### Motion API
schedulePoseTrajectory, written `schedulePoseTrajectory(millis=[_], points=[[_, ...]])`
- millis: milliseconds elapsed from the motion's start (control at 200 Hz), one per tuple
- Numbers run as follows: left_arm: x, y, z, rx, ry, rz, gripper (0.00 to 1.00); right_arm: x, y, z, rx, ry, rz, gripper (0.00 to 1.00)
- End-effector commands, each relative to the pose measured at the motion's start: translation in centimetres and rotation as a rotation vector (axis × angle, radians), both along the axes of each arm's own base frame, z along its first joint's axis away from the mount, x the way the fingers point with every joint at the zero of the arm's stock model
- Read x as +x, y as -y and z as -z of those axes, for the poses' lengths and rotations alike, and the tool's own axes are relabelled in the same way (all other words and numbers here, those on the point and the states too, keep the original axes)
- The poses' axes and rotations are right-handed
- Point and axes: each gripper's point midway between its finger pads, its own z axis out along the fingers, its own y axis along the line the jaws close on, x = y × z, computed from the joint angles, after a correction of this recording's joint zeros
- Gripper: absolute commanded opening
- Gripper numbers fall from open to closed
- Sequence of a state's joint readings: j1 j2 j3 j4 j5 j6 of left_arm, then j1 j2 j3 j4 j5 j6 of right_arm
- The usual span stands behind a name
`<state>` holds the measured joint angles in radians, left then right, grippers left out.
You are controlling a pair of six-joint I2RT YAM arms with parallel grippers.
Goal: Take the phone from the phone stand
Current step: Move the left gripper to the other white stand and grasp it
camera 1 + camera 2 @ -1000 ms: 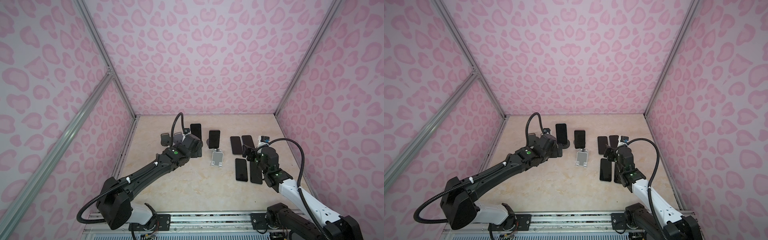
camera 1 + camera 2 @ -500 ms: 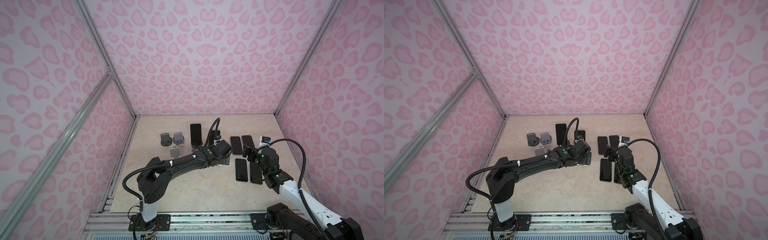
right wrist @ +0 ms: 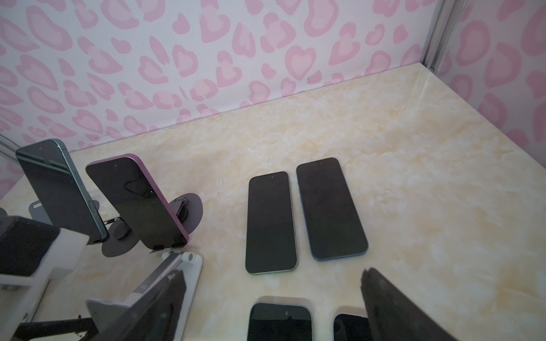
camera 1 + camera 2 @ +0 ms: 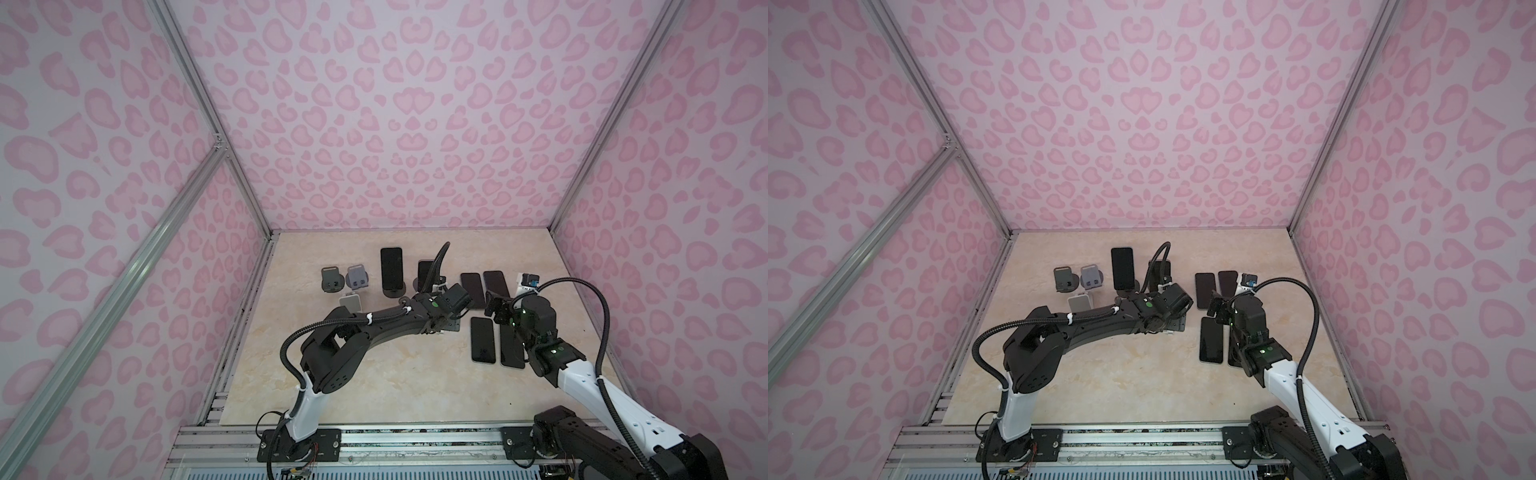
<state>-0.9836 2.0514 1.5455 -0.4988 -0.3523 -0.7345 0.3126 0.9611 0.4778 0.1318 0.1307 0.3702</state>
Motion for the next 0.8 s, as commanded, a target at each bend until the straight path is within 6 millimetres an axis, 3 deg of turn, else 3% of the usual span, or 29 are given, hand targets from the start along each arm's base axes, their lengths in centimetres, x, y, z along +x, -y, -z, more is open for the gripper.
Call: schedulePoseTrajectory(millis=[0,140,330,490,510,720,795], points=[[0.6,-0.5,0.1,0.024,0.029,-0.011,0.68,0.1,0.1,-0.2,-0.007,0.014,0.005,0.95],[0.3,-1.4,-0.7,0.014,0.035,-0.022,0.62,0.1,0.0,-0.2,-0.009,0.013,0.0,0.94],[-0.3,-2.6,-2.4,0.003,0.058,-0.024,0.61,0.0,-0.1,-0.4,-0.008,0.017,-0.004,0.93],[-1.1,-5.1,-4.7,-0.008,0.099,-0.061,0.61,0.0,-0.1,-0.5,-0.007,0.021,-0.004,0.93],[-1.6,-6.0,-4.2,0.008,0.094,-0.065,0.61,0.0,-0.2,-0.4,-0.008,0.019,-0.004,0.93],[-4.0,-13.4,-6.3,0.024,0.141,-0.172,0.6,0.0,-0.4,-0.4,-0.005,0.02,-0.01,0.93],[-4.7,-17.0,-5.2,0.011,0.111,-0.257,0.6,0.0,-0.5,-0.4,-0.003,0.02,-0.016,0.93]])
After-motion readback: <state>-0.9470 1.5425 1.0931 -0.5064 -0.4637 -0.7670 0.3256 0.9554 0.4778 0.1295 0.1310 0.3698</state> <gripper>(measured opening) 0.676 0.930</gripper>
